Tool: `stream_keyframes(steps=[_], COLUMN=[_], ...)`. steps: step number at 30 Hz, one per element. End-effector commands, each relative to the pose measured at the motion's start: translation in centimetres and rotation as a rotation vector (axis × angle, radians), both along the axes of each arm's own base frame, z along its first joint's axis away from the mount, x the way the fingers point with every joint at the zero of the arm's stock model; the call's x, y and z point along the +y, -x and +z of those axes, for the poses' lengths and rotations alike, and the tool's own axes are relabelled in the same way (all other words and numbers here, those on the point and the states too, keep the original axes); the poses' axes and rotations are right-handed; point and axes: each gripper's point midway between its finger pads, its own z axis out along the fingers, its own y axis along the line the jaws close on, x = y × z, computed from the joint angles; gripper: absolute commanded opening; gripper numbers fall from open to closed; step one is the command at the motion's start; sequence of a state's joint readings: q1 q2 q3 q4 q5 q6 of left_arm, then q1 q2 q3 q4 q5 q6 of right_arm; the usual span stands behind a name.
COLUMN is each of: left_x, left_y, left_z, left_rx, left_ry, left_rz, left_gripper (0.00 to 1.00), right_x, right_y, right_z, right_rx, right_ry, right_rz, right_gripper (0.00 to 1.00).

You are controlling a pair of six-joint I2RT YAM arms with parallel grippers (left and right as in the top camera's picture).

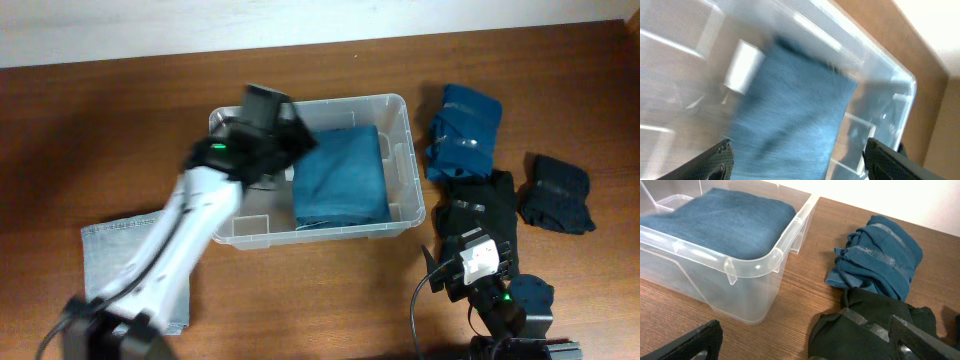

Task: Pack container
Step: 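Release the denim and move the left gripper to the light-blue denim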

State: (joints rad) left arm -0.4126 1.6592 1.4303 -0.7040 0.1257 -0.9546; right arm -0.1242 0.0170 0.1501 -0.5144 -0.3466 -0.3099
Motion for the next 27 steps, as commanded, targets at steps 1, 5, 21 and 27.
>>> stream_keyframes(steps=[1,5,21,27], left_x=[6.4,16.0,37.5,40.0], left_y=[-0.1,2.4,17.4,18.8], left_z=[5.6,6.9,-1.4,-8.3], left_rx=[-0.168,-0.127,0.426,0.508], left_ry=[-0.094,-0.187,-0.186,-0.044], left_rz=[-0.038,0.094,0.418,0.426], left_gripper=[0.84,0.85,0.99,0.99], right_x=[0.3,0.3,0.3,0.3], right_y=[0.1,0.1,0.1,0.1], right_z=[-0.3,-0.3,-0.3,-0.3], right_rx=[0.009,0.009,0.009,0.009], right_ry=[-0.016,-0.016,-0.016,-0.016], right_rz=[0.013,0.013,0.013,0.013], right_gripper=[0.98,0.98,0.98,0.98])
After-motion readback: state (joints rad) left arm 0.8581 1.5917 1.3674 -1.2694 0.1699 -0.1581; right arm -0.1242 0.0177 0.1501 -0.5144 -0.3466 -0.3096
